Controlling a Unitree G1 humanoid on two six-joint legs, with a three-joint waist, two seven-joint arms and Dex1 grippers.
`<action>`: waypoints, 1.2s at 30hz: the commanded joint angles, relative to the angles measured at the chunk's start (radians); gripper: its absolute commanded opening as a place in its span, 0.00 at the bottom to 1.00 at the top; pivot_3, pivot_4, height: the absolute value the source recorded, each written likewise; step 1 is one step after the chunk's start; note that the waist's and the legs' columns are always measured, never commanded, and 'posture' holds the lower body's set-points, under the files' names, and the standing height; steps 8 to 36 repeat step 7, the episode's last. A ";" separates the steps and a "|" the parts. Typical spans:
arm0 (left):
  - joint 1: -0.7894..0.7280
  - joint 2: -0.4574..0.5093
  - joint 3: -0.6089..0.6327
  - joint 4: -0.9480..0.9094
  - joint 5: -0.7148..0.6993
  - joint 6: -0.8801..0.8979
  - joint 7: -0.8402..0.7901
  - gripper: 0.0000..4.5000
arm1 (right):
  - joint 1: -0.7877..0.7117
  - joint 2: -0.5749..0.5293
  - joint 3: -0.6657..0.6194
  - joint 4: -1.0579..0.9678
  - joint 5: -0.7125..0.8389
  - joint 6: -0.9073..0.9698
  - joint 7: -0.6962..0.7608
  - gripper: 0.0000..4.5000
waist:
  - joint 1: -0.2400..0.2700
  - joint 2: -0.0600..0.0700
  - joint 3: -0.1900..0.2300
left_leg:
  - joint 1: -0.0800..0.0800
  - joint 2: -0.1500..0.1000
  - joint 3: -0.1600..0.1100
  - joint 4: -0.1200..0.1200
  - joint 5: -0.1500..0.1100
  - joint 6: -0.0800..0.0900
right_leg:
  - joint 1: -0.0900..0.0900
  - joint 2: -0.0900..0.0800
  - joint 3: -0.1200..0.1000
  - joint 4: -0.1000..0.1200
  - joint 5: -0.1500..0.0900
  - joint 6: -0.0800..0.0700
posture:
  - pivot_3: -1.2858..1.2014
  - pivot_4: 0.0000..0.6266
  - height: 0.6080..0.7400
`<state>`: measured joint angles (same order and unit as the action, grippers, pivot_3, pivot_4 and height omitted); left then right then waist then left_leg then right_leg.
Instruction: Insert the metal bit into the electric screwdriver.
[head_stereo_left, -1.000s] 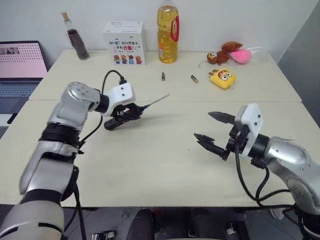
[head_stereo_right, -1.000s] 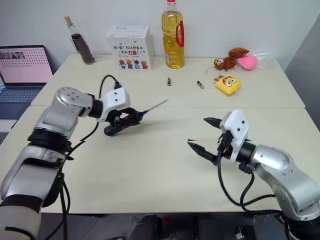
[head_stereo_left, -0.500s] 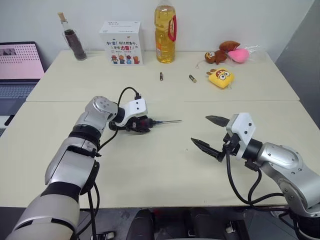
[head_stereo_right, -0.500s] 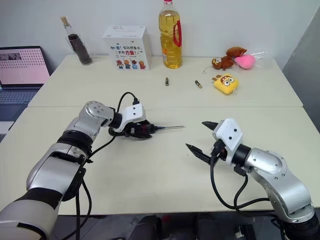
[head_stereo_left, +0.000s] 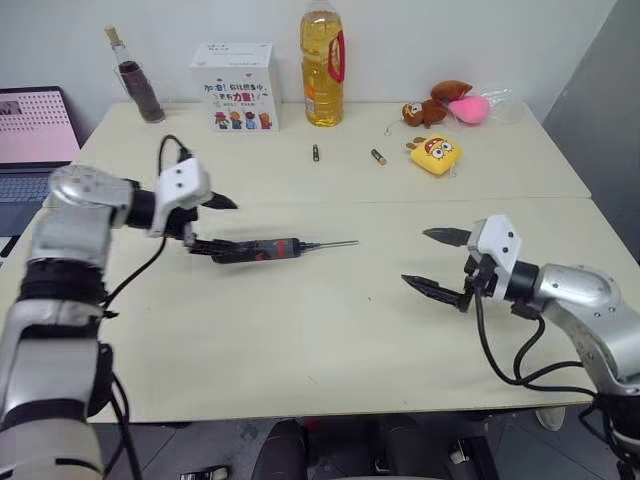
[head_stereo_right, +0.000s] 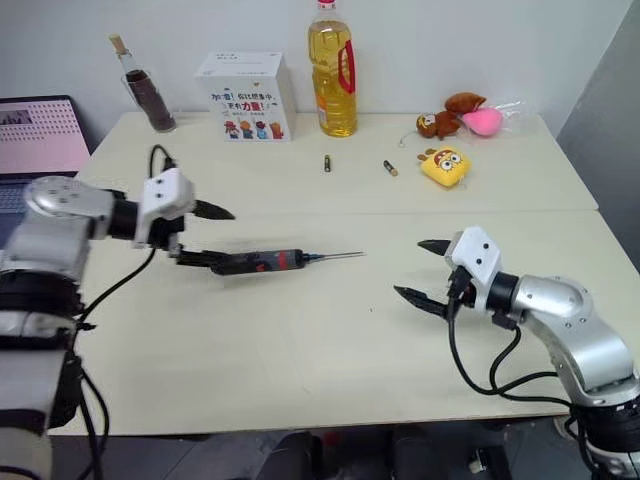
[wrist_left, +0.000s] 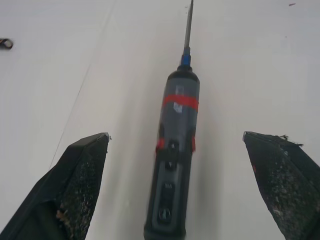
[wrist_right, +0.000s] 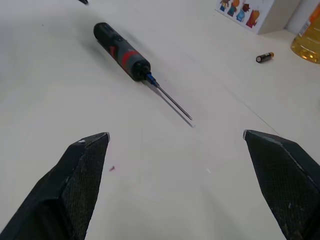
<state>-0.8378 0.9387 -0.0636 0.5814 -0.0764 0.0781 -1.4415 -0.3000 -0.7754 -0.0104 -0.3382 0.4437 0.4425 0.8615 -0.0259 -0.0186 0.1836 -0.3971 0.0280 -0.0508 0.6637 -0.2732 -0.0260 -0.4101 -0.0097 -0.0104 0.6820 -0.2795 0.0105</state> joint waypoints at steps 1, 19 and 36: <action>0.073 0.072 0.081 -0.074 -0.030 0.023 0.035 1.00 | -0.036 -0.031 -0.059 0.060 0.015 -0.034 0.063 1.00 | 0.000 0.000 0.000 | 0.000 0.000 0.000 0.000 0.000 0.000 | 0.000 0.000 0.000 0.000 0.000 0.000 | 0.52 0.24 1.00; 0.139 0.078 0.131 -0.123 -0.066 0.063 0.082 1.00 | -0.061 -0.027 -0.053 0.116 -0.003 -0.055 0.089 1.00 | 0.007 0.000 0.000 | 0.000 0.000 0.000 0.001 0.000 0.000 | 0.000 -0.001 0.000 0.000 0.000 0.000 | 0.52 0.24 1.00; 0.139 0.078 0.131 -0.123 -0.066 0.063 0.082 1.00 | -0.061 -0.027 -0.053 0.116 -0.003 -0.055 0.089 1.00 | 0.007 0.000 0.000 | 0.000 0.000 0.000 0.001 0.000 0.000 | 0.000 -0.001 0.000 0.000 0.000 0.000 | 0.52 0.24 1.00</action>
